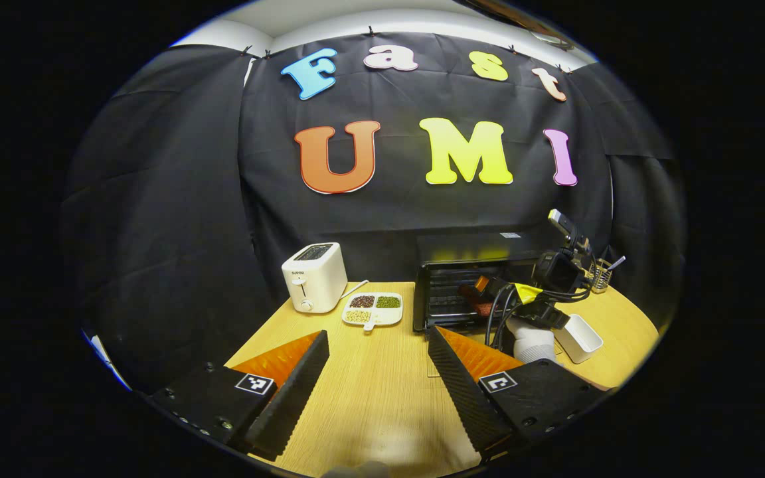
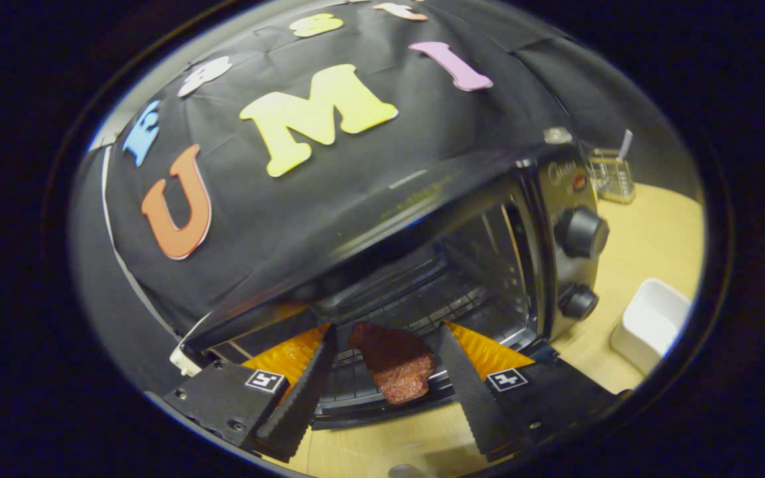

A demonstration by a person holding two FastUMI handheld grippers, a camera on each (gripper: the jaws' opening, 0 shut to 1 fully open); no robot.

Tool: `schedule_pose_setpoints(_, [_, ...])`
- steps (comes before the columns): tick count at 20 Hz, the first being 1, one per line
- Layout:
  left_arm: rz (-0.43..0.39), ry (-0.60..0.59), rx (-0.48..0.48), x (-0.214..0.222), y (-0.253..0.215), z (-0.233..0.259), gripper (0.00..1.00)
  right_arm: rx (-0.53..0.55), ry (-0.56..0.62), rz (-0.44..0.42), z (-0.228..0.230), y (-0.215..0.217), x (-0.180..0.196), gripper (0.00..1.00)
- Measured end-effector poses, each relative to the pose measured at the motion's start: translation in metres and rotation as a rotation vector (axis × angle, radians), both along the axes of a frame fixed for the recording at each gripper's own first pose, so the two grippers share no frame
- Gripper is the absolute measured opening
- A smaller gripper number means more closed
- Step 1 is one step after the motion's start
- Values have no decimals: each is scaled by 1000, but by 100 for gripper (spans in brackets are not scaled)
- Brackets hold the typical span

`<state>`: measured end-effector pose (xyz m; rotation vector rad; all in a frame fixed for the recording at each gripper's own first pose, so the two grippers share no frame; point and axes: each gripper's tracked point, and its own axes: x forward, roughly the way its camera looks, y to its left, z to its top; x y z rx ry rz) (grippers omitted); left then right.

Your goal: Open the electric oven with the left hand, put the food in, and close the electric oven.

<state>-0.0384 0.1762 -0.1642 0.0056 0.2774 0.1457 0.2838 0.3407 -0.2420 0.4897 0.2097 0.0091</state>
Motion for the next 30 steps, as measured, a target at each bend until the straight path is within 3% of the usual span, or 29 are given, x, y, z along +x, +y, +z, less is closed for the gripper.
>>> schedule_pose_setpoints(5, [7,-11,-4,-7,-2,10,96,-189,-13,135,38,-4,-52,96])
schedule_pose_setpoints(12, [-3,-57,4,-16,-11,34,96,-407,-56,211,123,-78,-146,97])
schedule_pose_setpoints(20, [-26,-66,15,-12,-81,35,96,-448,-132,201,192,-190,-241,98])
schedule_pose_setpoints(30, [38,-21,-10,-34,-168,-6,96,-507,-110,263,185,-317,-316,98])
